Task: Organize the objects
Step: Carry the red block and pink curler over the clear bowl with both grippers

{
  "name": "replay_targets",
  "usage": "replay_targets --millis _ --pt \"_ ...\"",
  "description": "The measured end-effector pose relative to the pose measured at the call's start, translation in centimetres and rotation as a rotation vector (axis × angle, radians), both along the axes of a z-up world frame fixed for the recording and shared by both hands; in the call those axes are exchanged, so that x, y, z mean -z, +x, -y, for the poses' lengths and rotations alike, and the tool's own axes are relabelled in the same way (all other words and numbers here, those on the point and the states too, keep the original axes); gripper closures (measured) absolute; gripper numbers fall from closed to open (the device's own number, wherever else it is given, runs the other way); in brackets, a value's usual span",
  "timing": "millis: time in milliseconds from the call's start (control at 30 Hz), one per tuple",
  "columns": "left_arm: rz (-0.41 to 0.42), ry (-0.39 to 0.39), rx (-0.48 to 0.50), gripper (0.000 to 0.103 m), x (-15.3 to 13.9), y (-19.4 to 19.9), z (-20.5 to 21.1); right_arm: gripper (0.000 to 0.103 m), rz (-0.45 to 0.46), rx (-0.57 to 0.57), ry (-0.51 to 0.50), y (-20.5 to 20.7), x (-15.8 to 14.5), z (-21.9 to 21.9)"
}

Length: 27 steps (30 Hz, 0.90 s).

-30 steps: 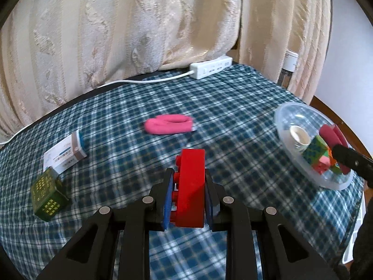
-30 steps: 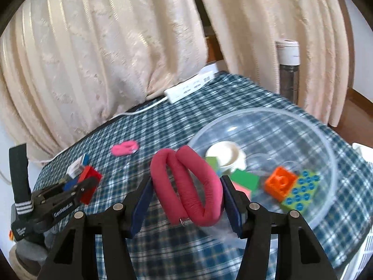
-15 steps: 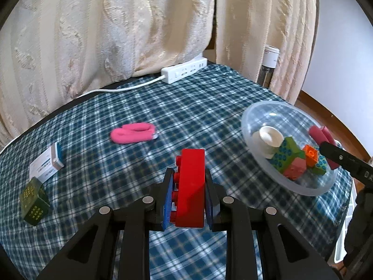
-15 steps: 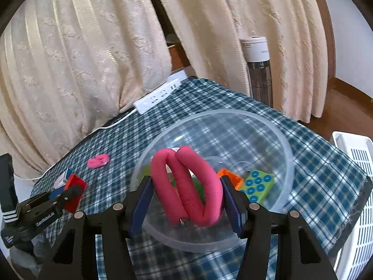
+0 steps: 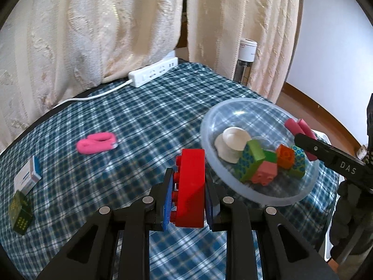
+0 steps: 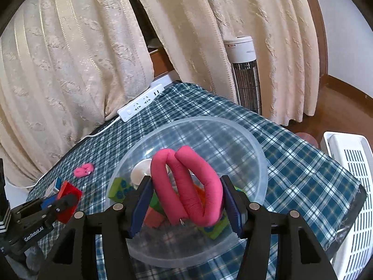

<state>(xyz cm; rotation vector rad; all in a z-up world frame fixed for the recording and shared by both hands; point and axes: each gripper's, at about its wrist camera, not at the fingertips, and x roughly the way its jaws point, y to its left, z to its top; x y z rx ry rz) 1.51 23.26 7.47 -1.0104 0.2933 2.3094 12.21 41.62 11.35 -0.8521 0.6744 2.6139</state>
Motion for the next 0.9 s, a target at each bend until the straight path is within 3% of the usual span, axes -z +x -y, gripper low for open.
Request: replay_targets --millis 467,900 --pt "0.017 -0.023 0.070 0.079 1.0 -0.6 -5.5 0.042 -0.019 0.000 -0.015 0.0 0.1 -2.3" --pt "0.039 -0.012 0.112 0.079 1.6 -0.7 -8.1 0.042 -0.021 -0.002 -0.028 -0.4 0.4 -3.6"
